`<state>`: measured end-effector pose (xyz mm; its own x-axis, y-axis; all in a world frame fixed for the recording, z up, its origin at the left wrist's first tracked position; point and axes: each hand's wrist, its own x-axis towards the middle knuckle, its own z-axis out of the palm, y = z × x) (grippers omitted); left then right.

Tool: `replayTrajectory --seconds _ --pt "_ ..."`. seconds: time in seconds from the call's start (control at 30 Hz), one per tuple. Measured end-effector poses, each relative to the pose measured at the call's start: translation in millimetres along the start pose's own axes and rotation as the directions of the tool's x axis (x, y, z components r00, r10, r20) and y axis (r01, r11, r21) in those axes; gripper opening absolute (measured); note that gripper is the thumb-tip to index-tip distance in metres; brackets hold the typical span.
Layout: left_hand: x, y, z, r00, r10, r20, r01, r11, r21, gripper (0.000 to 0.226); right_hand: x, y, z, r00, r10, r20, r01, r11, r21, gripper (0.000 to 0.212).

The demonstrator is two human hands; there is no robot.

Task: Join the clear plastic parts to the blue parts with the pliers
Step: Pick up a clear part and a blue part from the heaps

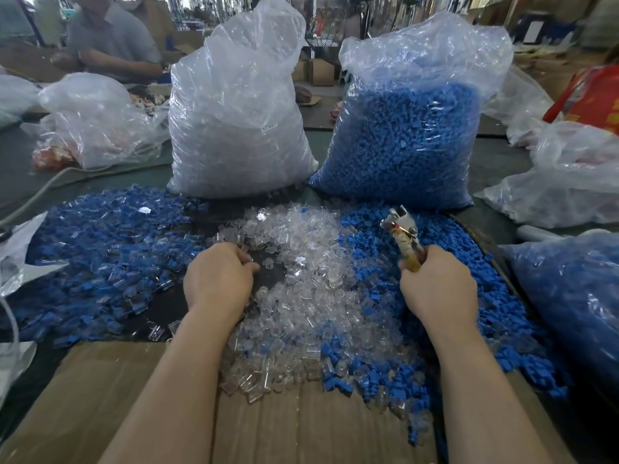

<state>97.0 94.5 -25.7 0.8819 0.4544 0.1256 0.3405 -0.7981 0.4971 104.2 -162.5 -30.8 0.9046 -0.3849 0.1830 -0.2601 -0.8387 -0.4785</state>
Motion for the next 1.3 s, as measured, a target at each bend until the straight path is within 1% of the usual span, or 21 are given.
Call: replayTrajectory --seconds 0.03,0.1,0.13,0.2,0.27,0.33,0.4,0.53,0.6,0.77,0.87,1.03,1.17,1.3 --pt "-0.3 1.2 -0.3 1.0 0.007 -0.004 -0.007 0.998 -0.057 0.011 0.8 -1.4 -0.1 1.0 -0.013 -0.008 0.013 0.998 0.058 0.023" --pt "-1.9 5.5 -2.2 1.0 0.013 -0.001 -0.013 0.963 -0.269 0.009 1.2 -5.6 -0.4 0.999 -0.03 -0.017 0.033 0.98 0.197 0.024" --pt "-3.7 9.4 -3.6 1.0 0.012 -0.001 -0.012 0.916 -0.402 0.008 0.5 -8.2 -0.5 0.999 -0.035 -0.018 0.039 0.959 0.28 0.023" --pt "-9.3 20.8 -5.7 1.0 0.019 0.007 -0.01 0.779 -0.627 0.007 -1.8 -13.2 -1.0 0.999 -0.043 -0.008 0.042 0.898 0.437 0.018" --pt "-16.9 34.5 -5.2 0.998 0.038 0.052 0.015 0.643 -0.766 0.006 -4.2 -18.0 -1.0 0.997 -0.074 -0.002 0.063 0.837 0.543 0.015" --pt "-24.9 47.2 -3.1 0.99 0.059 0.126 0.077 0.522 -0.85 0.006 -6.4 -22.4 -0.1 0.992 -0.122 0.01 0.091 0.786 0.612 0.012" --pt "-31.9 56.1 -0.1 0.979 0.085 0.184 0.129 0.439 -0.889 0.008 -8.8 -25.7 0.8 0.985 -0.174 0.019 0.12 0.75 0.65 0.008" --pt "-40.5 63.8 3.7 0.974 0.1 0.205 0.155 0.366 -0.918 0.012 -14.4 -30.6 1.6 0.96 -0.278 -0.014 0.206 0.674 0.709 0.01" --pt "-42.6 66.2 5.1 0.974 0.096 0.206 0.164 0.333 -0.928 0.011 -16.0 -32.6 1.7 0.95 -0.31 -0.023 0.233 0.663 0.712 0.012" --pt "-45.0 68.2 5.4 0.978 0.101 0.181 0.137 0.34 -0.93 0.008 -19.9 -36.0 2.7 0.937 -0.348 -0.04 0.275 0.659 0.7 0.018" --pt "-44.8 69.0 6.3 0.983 0.108 0.15 0.095 0.401 -0.911 0.008 -22.4 -38.7 2.4 0.934 -0.349 -0.079 0.307 0.668 0.679 0.018" --pt "-46.4 71.5 9.1 0.99 0.125 0.06 -0.011 0.504 -0.864 0.012 -25.0 -40.6 1.8 0.927 -0.364 -0.093 0.332 0.68 0.654 0.017" --pt "-49.0 70.7 9.0 0.986 0.168 -0.019 -0.112 0.559 -0.822 0.018 -27.1 -42.7 2.1 0.929 -0.353 -0.113 0.341 0.694 0.634 0.02" --pt "-51.0 71.6 9.2 0.977 0.208 -0.054 -0.171 0.6 -0.781 0.012 -26.4 -42.9 1.5 0.934 -0.348 -0.082 0.315 0.693 0.649 0.019"
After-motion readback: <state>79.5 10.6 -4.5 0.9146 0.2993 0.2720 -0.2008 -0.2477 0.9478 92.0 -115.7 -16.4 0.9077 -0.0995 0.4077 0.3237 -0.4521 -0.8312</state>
